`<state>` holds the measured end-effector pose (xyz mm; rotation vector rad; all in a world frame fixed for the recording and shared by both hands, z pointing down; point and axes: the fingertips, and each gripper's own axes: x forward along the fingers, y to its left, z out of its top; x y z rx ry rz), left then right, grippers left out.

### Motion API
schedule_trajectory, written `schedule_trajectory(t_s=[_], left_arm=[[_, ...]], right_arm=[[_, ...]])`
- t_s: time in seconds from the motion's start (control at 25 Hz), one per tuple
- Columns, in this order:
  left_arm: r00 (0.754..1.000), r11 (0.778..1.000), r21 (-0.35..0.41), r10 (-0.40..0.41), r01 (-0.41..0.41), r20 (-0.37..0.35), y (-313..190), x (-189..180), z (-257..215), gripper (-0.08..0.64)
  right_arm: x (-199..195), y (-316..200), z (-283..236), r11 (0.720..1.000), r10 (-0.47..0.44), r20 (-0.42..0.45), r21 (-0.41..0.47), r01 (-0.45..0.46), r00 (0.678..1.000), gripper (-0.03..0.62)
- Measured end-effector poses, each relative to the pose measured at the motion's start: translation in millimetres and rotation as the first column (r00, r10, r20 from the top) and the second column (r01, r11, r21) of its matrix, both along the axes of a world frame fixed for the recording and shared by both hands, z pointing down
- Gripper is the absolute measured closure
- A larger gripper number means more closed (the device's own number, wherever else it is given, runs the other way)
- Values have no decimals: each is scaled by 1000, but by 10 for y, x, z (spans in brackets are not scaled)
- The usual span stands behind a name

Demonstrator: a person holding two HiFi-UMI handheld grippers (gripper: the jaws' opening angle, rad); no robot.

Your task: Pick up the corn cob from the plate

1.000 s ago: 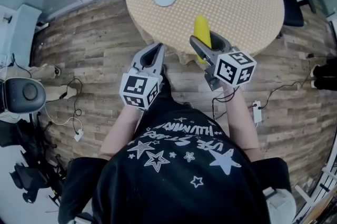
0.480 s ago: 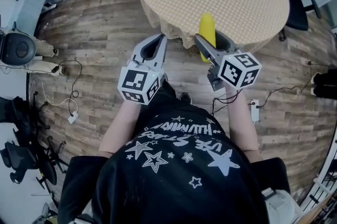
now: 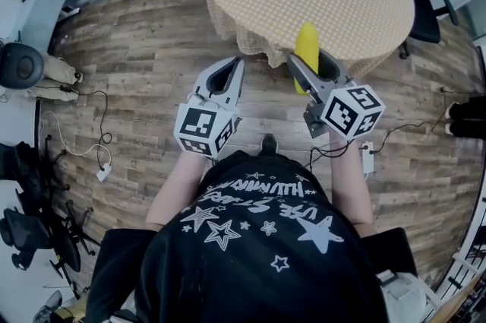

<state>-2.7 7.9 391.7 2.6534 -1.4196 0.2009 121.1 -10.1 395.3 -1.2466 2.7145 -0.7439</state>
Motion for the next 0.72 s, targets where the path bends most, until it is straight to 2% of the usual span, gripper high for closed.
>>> schedule_trajectory(t_s=[0.48, 0.72], left_arm=[[999, 1000, -2, 20, -20, -44, 702, -720, -123, 552], [997, 999, 3, 52, -52, -57, 1002, -857, -144, 552]], right_arm=[[-603, 660, -219, 997, 76, -39, 30, -74, 996, 334], [-723, 1027, -284, 990, 135, -74, 53, -132, 988, 334]])
